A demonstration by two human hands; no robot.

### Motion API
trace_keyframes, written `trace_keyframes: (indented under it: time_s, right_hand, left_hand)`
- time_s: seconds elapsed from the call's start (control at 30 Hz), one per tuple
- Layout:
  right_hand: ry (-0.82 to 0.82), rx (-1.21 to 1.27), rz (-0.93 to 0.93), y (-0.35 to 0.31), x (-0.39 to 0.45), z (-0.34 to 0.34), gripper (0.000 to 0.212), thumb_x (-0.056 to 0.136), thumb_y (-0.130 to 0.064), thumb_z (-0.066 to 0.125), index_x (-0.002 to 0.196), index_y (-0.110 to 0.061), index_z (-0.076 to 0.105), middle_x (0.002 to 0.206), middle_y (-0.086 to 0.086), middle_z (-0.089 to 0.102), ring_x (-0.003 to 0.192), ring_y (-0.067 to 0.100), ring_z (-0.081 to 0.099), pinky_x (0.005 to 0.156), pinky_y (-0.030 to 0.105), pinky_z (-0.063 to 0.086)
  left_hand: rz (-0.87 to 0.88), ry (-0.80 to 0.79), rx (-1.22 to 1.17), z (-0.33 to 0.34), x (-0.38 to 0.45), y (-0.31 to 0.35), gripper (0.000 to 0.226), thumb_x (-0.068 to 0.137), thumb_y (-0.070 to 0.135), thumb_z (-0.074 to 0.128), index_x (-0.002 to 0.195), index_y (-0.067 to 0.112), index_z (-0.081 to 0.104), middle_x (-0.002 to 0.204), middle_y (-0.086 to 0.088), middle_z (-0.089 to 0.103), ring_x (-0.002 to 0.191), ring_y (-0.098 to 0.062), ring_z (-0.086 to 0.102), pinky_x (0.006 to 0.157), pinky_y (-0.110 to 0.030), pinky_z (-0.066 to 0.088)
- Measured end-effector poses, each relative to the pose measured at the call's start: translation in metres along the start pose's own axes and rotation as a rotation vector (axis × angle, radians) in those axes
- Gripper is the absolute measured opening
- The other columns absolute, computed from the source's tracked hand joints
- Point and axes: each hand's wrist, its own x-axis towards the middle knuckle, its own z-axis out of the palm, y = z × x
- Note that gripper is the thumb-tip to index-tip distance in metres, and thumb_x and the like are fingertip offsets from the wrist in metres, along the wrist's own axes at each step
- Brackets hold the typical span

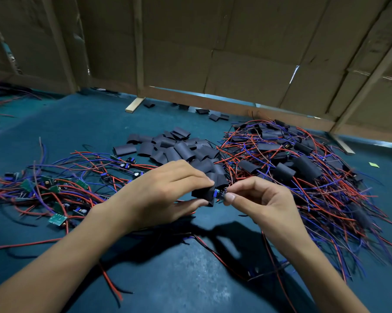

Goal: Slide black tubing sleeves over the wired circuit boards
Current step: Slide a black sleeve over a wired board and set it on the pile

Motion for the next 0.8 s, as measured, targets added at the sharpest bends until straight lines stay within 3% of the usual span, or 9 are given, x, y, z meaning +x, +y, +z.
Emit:
trace_keyframes:
  time_s: [0.2,0.47,0.53,0.67,0.8]
  right_hand:
    - [-0.026,0.059,0.032,-0.001,0.002,-0.001,0.006,0.082,0.008,0.074,0.085,0.003,0.072,0.069,0.008,0.073,0.05,-0.002,0.055,0.048,0.005,0.037]
    - [-0.034,0.034,0.029,0.002,0.002,-0.002,0.007,0.082,0.004,0.076,0.086,-0.002,0.074,0.072,0.008,0.074,0.054,0.0,0.056,0.051,0.006,0.038]
    - [-0.034,0.016,0.024,0.005,0.001,0.0,0.009,0.082,0.0,0.079,0.085,-0.007,0.075,0.075,0.009,0.075,0.06,0.008,0.056,0.056,0.012,0.041]
    - [0.012,-0.131,-0.038,0.013,-0.003,0.01,0.015,0.082,-0.006,0.082,0.085,-0.018,0.072,0.078,0.004,0.074,0.065,0.021,0.055,0.062,0.04,0.043]
    - [0.071,-0.232,-0.084,0.014,-0.003,0.012,0.017,0.082,-0.007,0.082,0.088,-0.02,0.074,0.079,0.002,0.074,0.068,0.029,0.065,0.067,0.047,0.053]
  left_hand:
    - [-0.031,-0.018,-0.099,0.002,-0.004,-0.004,0.032,0.09,0.019,0.076,0.116,0.001,0.071,0.113,-0.007,0.07,0.099,-0.023,0.067,0.088,-0.036,0.053]
    - [-0.045,-0.009,-0.205,0.005,-0.005,-0.004,0.033,0.09,0.017,0.077,0.118,0.002,0.07,0.115,-0.006,0.071,0.105,-0.018,0.068,0.09,-0.034,0.055]
    - [-0.034,-0.015,-0.216,0.009,-0.004,-0.002,0.032,0.091,0.017,0.077,0.118,0.001,0.07,0.114,-0.007,0.071,0.103,-0.018,0.068,0.089,-0.034,0.055]
    - [-0.009,-0.015,-0.158,0.018,-0.004,0.004,0.028,0.09,0.017,0.077,0.114,0.001,0.073,0.11,-0.008,0.072,0.096,-0.022,0.07,0.084,-0.035,0.056]
    - [-0.007,0.012,-0.119,0.018,-0.003,0.006,0.033,0.09,0.022,0.078,0.117,0.004,0.072,0.112,-0.006,0.072,0.097,-0.022,0.07,0.086,-0.036,0.055]
